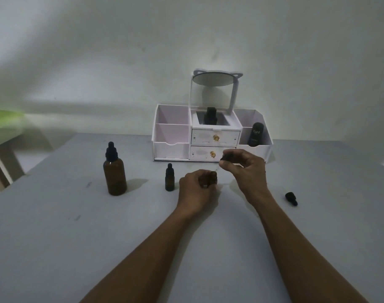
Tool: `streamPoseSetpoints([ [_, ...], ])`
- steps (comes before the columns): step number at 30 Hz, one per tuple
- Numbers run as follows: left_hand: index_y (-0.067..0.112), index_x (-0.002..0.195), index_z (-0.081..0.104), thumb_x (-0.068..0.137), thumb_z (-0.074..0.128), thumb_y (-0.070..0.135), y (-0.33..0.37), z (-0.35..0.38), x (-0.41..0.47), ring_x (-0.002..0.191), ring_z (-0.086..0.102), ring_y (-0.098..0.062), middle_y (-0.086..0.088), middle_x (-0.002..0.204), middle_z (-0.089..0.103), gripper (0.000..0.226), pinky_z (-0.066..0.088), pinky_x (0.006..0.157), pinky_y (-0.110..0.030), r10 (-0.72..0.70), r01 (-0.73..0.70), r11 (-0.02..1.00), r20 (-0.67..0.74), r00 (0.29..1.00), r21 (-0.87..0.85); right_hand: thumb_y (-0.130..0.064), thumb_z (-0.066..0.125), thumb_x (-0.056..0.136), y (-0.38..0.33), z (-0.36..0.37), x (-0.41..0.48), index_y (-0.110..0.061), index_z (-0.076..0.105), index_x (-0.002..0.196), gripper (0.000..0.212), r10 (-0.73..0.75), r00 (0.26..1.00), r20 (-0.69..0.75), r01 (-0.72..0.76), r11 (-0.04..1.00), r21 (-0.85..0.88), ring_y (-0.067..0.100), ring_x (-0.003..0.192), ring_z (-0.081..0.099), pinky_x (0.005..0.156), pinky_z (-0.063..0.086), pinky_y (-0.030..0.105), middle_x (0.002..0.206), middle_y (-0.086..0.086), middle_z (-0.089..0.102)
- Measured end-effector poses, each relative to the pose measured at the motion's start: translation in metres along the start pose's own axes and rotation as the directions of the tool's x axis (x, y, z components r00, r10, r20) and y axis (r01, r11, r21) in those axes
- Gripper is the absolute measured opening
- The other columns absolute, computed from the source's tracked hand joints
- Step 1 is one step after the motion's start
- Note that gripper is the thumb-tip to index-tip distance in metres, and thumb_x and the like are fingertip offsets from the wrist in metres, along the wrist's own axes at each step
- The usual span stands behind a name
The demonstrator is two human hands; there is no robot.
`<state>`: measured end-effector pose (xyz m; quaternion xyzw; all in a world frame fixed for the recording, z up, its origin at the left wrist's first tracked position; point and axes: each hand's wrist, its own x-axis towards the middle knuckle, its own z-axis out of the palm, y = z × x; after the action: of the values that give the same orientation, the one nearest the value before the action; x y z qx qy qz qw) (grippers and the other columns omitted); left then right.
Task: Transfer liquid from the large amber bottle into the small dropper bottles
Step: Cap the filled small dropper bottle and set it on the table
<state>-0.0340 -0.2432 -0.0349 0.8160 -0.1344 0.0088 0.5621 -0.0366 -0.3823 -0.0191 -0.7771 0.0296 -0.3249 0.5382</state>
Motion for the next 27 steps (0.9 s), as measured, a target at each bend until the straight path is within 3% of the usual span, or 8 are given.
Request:
streamPoseSetpoints([
  [5, 0.016, 0.12, 0.068, 0.088, 0.071, 0.015, -0.001, 0.0, 0.0, 0.106, 0.066, -0.016, -0.002, 0.12, 0.069, 0.032, 0.046, 0.102, -0.033, 0.012, -0.012, 1.0, 0.002, 1.0, 0.003, -0.011, 0.08, 0.082, 0.003, 0.001, 0.001, -0.024, 0.074, 0.1, 0.023, -0.014, 0.999, 0.03, 0.014, 1.0, -0.01, -0.013, 0.081, 0.066, 0.065, 0.044, -0.003, 0.089, -0.019, 0.07],
  [11, 0.019, 0.118, 0.069, 0.088, 0.07, 0.014, -0.004, 0.0, 0.001, 0.106, 0.066, -0.015, 0.0, 0.118, 0.07, 0.03, 0.048, 0.101, -0.034, 0.04, -0.04, 0.999, 0.006, 0.999, 0.002, -0.013, 0.081, 0.082, 0.013, 0.008, -0.002, -0.02, 0.076, 0.109, 0.028, -0.039, 0.992, 0.122, 0.058, 0.987, -0.152, 0.003, 0.091, 0.07, 0.077, 0.049, 0.007, 0.099, -0.008, 0.075],
  [16, 0.019, 0.117, 0.07, 0.087, 0.072, 0.015, -0.011, -0.001, 0.006, 0.101, 0.069, -0.016, -0.001, 0.115, 0.072, 0.03, 0.054, 0.095, -0.034, 0.08, -0.08, 0.997, 0.006, 0.997, 0.018, -0.018, 0.084, 0.079, 0.019, 0.014, -0.005, -0.023, 0.076, 0.105, 0.028, 0.024, 0.979, 0.203, 0.026, 0.971, -0.238, -0.003, 0.085, 0.067, 0.07, 0.045, 0.004, 0.093, -0.013, 0.072],
  [21, 0.019, 0.106, 0.074, 0.085, 0.073, 0.015, -0.016, -0.003, 0.011, 0.081, 0.065, -0.006, 0.0, 0.102, 0.075, 0.021, 0.053, 0.082, -0.02, 0.121, -0.121, 0.992, -0.009, 0.993, 0.037, -0.031, 0.091, 0.068, 0.019, 0.015, -0.005, -0.026, 0.073, 0.092, 0.031, 0.035, 0.988, 0.148, -0.002, 0.976, -0.216, 0.004, 0.08, 0.067, 0.062, 0.048, 0.003, 0.085, -0.014, 0.071],
  [24, 0.018, 0.105, 0.075, 0.085, 0.073, 0.013, -0.017, -0.003, 0.011, 0.084, 0.067, -0.008, 0.0, 0.102, 0.075, 0.021, 0.055, 0.084, -0.023, 0.118, -0.118, 0.993, -0.005, 0.993, 0.005, -0.029, 0.091, 0.069, 0.018, 0.012, -0.007, -0.028, 0.072, 0.105, 0.04, -0.012, 0.987, 0.163, 0.039, 0.985, -0.168, 0.004, 0.089, 0.067, 0.072, 0.055, 0.012, 0.096, -0.012, 0.072],
  [27, 0.017, 0.112, 0.073, 0.084, 0.074, 0.011, -0.018, -0.004, 0.01, 0.094, 0.069, -0.011, -0.001, 0.109, 0.074, 0.029, 0.054, 0.09, -0.026, 0.096, -0.095, 0.994, 0.01, 0.995, -0.047, -0.007, 0.081, 0.079, 0.018, 0.009, -0.007, -0.022, 0.075, 0.11, 0.035, -0.033, 0.978, 0.205, 0.067, 0.984, -0.162, 0.006, 0.097, 0.069, 0.086, 0.06, 0.03, 0.104, -0.007, 0.075],
])
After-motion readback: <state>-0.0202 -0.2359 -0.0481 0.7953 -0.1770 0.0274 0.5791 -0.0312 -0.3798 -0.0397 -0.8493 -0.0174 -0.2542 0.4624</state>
